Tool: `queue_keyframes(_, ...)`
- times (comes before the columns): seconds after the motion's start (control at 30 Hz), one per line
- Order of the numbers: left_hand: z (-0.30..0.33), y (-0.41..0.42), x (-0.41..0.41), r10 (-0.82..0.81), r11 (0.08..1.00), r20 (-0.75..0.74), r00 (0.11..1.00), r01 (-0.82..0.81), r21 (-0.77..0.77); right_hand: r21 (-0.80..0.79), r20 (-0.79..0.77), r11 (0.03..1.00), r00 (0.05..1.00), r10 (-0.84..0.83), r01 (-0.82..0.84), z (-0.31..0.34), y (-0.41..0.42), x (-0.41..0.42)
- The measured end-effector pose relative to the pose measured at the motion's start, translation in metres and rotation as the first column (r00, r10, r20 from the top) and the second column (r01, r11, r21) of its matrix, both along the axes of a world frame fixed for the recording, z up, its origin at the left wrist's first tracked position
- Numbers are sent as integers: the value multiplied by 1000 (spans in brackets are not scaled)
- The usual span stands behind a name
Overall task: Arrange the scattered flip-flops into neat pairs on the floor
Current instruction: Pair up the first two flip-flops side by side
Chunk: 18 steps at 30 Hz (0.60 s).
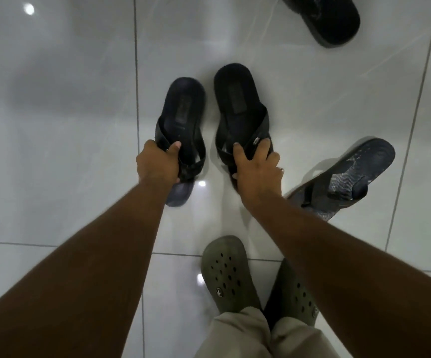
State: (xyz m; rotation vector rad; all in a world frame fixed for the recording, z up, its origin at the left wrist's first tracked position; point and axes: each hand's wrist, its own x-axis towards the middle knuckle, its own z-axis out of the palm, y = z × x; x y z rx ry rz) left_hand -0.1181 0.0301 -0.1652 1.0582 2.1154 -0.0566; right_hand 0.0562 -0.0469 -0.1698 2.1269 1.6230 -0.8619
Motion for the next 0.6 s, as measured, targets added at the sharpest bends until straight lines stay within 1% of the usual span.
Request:
queue_keyframes(0.13,1,-12,-11,-37,999,-12,999,37,-30,-29,-16,999,1000,14,-14,1,-20,-22)
queue_keyframes(0.23,1,-15,-24,-26,998,-54,998,23,-65,-72,-37,997,999,36,-39,4,-27,-37)
queue_keyframes(0.4,1,-14,-47,-72,993,-112,991,61,-97,-83,-67,984,986,151,-157,5,-30,-49)
queue_keyframes(0.5,-1,-15,-55,-46,996,-92,995,39,-86,-74,-71,980,981,182,-187,5,-33,-52)
queue_keyframes(0.6,-3,-18,-59,-16,997,-56,998,11,-76,-103,-89,978,981,174,-182,8,-38,-58)
